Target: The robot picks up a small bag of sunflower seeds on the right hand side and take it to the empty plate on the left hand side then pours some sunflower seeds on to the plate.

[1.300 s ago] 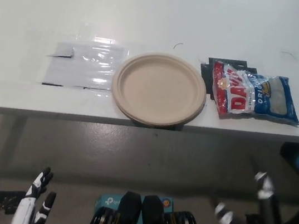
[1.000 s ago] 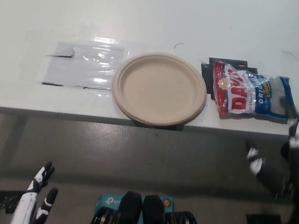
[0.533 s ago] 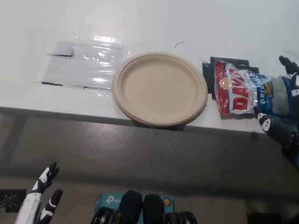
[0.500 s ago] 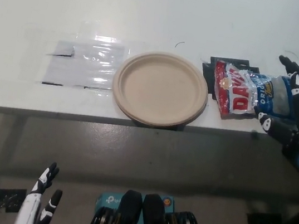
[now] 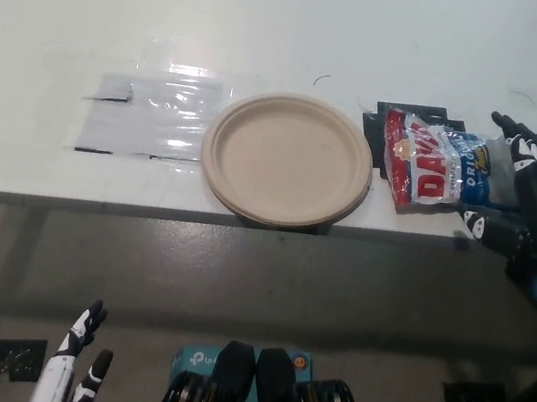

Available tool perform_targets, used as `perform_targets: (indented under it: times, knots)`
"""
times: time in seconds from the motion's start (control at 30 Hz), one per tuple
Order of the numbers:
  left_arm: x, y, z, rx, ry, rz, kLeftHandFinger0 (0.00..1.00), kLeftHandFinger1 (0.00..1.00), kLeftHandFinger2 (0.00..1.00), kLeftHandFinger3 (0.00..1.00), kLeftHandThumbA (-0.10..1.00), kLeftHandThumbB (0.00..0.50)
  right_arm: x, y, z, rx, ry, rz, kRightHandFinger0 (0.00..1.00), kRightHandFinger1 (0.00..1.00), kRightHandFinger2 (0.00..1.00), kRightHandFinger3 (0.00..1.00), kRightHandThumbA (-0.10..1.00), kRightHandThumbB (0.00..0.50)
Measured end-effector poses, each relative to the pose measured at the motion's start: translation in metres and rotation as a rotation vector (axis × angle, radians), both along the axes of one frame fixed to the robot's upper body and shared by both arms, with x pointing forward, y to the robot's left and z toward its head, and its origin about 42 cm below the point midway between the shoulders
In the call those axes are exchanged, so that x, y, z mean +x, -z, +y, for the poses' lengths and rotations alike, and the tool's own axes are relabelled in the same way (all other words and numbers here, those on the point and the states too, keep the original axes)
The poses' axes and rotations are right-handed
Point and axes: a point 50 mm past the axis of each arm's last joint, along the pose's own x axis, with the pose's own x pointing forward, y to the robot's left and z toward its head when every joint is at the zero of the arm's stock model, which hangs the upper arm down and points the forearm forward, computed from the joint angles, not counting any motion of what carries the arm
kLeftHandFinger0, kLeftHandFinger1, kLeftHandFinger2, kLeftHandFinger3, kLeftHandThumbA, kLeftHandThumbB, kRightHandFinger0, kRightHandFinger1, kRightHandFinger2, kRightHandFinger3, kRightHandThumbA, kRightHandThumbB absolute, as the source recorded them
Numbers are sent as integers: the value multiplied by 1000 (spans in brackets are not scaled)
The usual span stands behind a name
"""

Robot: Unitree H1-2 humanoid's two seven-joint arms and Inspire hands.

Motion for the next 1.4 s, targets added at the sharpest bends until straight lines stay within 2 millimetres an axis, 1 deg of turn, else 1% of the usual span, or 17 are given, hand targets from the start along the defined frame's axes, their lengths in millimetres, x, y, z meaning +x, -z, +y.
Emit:
perform_targets:
  times: [0.03,0.1,0.2,0.23,0.3,0.4,0.43,0.5,0.57,0.6,0.83,0.87,0.9,0.93,1.03,1.13,1.4]
  knots:
    - [0,0,0,0,0,0,1000,1000,1000,1000,1000,101,0,0,0,-1,1,3,1000,1000,1000,1000,772,373]
    - [0,0,0,0,0,0,1000,1000,1000,1000,1000,109,1,1,-1,-3,4,12,1000,1000,1000,1000,779,372]
    - [0,0,0,0,0,0,1000,1000,1000,1000,1000,105,1,2,-3,-5,14,23,1000,1000,1000,1000,788,369]
    - [0,0,0,0,0,0,1000,1000,1000,1000,1000,107,2,2,-3,-6,14,24,1000,1000,1000,1000,774,361]
    - [0,0,0,0,0,0,1000,1000,1000,1000,1000,102,3,3,-4,-9,19,33,1000,1000,1000,1000,761,364]
    - [0,0,0,2,0,0,1000,1000,1000,1000,1000,107,7,2,-4,-13,21,43,1000,1000,1000,1000,767,366]
    - [0,0,0,2,0,-1,1000,1000,1000,1000,1000,107,11,0,-4,-17,23,49,1000,1000,1000,1000,768,367]
    - [0,0,0,3,0,-1,1000,1000,1000,1000,1000,103,15,-2,-5,-20,25,51,1000,1000,1000,1000,775,381]
    - [0,0,0,3,0,-1,1000,1000,1000,1000,1000,93,19,-2,-5,-25,29,57,1000,1000,1000,1000,806,402]
    - [0,0,0,3,0,-1,1000,1000,1000,1000,1000,88,21,-2,-5,-28,31,62,1000,1000,1000,1000,807,404]
    - [0,-1,0,4,1,-1,1000,1000,1000,1000,1000,85,29,13,-9,-66,49,123,1000,1000,1000,1000,783,419]
    - [1,-1,0,4,1,-1,1000,1000,1000,1000,1000,76,30,14,-9,-69,49,125,1000,1000,1000,1000,781,421]
    - [1,-1,1,5,1,-2,1000,1000,1000,1000,1000,81,31,15,-9,-75,50,128,1000,1000,1000,1000,780,424]
    - [1,-1,1,5,1,-1,1000,1000,1000,1000,1000,73,31,15,-8,-78,49,130,1000,1000,1000,1000,772,432]
    - [0,-1,1,8,2,-1,1000,1000,1000,1000,1000,75,34,12,-6,-87,46,127,1000,1000,1000,1000,762,445]
    - [1,-1,1,8,2,-2,1000,1000,1000,1000,1000,78,36,9,-4,-92,43,120,1000,1000,1000,1000,746,442]
    - [1,-2,2,15,3,-5,1000,1000,1000,1000,1000,87,42,6,-1,-112,45,125,1000,1000,1000,1000,787,443]
